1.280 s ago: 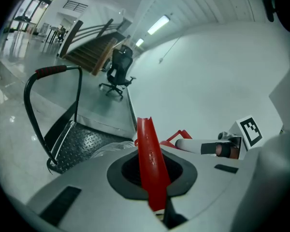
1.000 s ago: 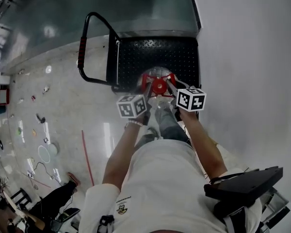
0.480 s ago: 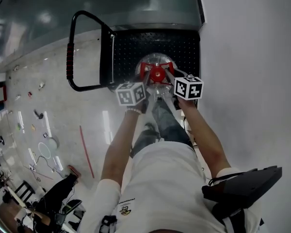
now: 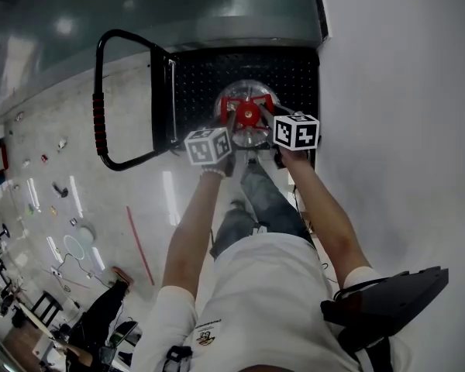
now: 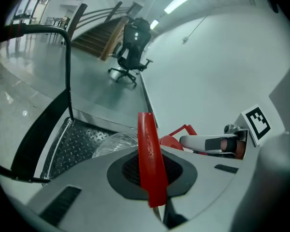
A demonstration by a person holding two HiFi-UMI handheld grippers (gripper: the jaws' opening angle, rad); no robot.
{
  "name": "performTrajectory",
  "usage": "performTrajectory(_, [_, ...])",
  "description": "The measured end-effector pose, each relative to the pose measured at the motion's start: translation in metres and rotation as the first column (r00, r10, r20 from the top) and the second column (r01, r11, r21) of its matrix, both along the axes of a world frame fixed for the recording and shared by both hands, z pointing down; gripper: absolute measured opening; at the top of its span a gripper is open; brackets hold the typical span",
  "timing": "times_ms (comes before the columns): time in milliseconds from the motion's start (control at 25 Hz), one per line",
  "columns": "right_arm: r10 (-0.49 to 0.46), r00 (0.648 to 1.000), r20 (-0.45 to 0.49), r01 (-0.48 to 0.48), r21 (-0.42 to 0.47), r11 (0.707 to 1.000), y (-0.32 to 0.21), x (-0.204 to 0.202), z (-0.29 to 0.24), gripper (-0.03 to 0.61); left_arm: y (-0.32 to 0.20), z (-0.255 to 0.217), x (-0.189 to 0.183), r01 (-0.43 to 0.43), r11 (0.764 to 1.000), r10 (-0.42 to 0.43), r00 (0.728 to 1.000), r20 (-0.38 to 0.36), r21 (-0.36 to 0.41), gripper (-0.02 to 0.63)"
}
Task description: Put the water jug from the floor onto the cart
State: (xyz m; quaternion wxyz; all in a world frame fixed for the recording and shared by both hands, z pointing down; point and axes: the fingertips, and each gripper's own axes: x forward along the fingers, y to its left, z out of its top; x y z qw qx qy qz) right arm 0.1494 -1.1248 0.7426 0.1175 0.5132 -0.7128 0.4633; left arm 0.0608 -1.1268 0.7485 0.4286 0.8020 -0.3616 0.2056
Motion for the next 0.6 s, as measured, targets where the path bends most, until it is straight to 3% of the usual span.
performTrajectory(600, [0.044, 0.999, 0.0, -0.044, -0.105, 0.994, -0.045, 0.016, 0.062, 0.064, -0.046, 0.062, 0.012, -0.013, 0.997, 0.018, 0.997, 0.071, -0.077, 0.012])
